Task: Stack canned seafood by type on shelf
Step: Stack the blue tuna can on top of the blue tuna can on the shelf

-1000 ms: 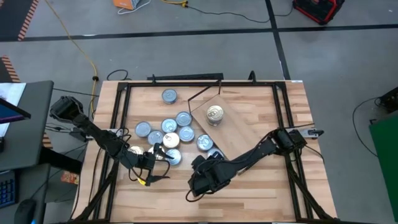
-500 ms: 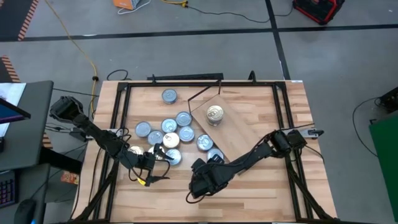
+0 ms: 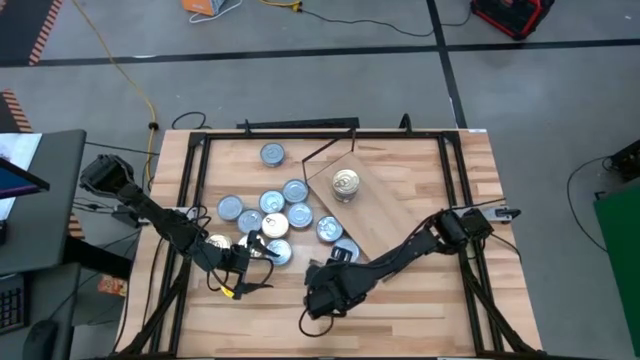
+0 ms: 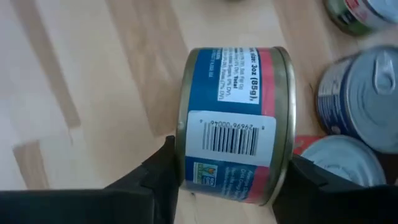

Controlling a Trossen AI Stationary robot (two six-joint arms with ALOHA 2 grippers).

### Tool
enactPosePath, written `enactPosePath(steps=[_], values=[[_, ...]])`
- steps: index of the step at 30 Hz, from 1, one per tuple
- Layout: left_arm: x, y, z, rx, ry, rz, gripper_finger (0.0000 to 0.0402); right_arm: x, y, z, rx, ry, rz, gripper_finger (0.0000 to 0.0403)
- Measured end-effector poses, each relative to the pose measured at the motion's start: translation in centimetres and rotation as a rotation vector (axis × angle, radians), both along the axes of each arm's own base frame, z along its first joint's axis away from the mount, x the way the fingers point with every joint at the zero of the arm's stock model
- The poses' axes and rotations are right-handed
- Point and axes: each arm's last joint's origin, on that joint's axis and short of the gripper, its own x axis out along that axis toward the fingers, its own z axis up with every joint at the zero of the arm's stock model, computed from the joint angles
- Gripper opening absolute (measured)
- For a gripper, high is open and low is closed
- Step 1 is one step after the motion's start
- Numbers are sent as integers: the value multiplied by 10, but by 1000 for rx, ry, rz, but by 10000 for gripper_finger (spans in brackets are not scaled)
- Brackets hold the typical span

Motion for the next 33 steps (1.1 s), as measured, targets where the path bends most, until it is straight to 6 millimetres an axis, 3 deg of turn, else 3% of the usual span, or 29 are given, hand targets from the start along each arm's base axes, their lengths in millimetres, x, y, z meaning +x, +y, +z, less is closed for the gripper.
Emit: enactPosePath(steps=[9, 17, 23, 33], values=[[0, 0, 0, 3, -2, 13, 377, -11, 2, 9, -147, 94, 135, 211], [0, 1, 0, 5, -5, 25, 377, -26, -18, 74, -522, 44, 118, 211], [0, 1, 0, 4, -5, 26, 377, -37, -57, 107, -725, 80, 65, 216], [0, 1, 0, 5, -3, 28, 377, -19, -133, 108, -752, 254, 11, 218]])
